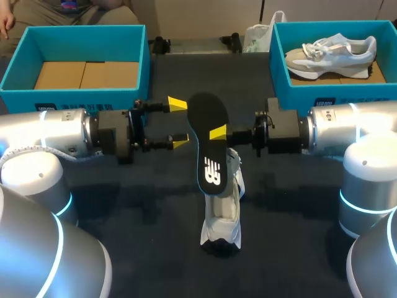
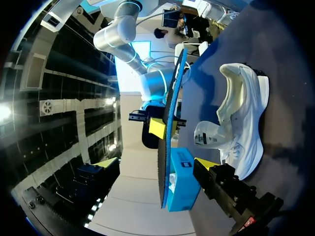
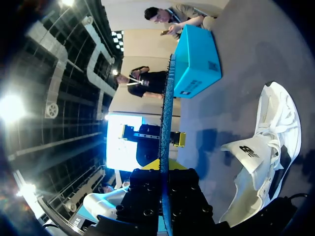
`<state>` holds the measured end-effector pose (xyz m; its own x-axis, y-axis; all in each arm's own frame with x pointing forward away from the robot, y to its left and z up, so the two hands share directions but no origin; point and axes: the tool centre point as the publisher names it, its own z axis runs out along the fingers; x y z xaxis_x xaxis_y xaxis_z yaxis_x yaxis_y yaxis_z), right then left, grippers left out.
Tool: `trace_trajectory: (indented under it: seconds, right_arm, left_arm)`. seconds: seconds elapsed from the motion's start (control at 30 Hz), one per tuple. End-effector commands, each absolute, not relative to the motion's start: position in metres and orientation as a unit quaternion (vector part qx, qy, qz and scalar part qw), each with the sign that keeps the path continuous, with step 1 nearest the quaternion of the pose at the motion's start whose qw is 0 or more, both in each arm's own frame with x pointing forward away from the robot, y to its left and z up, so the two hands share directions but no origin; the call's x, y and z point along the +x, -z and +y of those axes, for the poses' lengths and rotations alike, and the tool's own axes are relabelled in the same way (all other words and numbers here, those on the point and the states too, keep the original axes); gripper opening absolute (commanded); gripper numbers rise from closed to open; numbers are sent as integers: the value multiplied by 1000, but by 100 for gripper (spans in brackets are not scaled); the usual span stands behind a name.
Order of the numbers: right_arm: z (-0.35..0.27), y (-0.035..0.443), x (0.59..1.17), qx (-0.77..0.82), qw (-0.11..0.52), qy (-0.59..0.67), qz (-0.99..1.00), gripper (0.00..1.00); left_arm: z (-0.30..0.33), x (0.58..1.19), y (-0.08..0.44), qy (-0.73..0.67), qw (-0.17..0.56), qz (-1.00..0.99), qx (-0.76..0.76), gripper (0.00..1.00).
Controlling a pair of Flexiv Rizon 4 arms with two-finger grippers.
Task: Take the shoe out of the shoebox, open the shoe tongue, remove and reinsert the insole, then place the shoe into the shoebox
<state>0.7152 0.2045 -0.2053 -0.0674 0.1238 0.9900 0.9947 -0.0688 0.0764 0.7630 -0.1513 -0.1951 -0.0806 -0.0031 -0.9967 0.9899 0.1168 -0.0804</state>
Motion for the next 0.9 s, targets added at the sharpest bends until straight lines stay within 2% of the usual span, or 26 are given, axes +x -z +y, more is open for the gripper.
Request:
trace_trajectory:
  seconds: [0.03, 0.1, 0.2, 0.3, 0.4, 0.53, 0.7, 0.9]
  right_arm:
    - [204, 205, 712, -530, 430, 507, -527, 0]
    - [204, 205, 712, -530, 430, 507, -527, 0]
    - [204, 205, 712, -530, 430, 507, -527, 0]
    - [204, 205, 712, -530, 430, 507, -527, 0]
    - [204, 205, 712, -530, 430, 507, -527, 0]
    - [204, 205, 712, -530, 430, 507, -527, 0]
    - [204, 205, 712, -530, 430, 507, -527, 0]
    - [204, 205, 712, -530, 430, 507, -527, 0]
  left_arm:
    - [-166, 766, 198, 484, 510, 552, 449, 98]
    - [-170, 768, 200, 479, 511, 554, 451, 93]
    - [-176, 768, 202, 473, 513, 554, 454, 80]
    - [-182, 769, 204, 467, 513, 554, 459, 76]
    - [-188, 769, 206, 461, 514, 554, 465, 62]
    - [-194, 769, 207, 459, 515, 553, 467, 52]
    - [-196, 768, 208, 458, 516, 552, 468, 44]
    - [-198, 767, 210, 456, 517, 550, 471, 40]
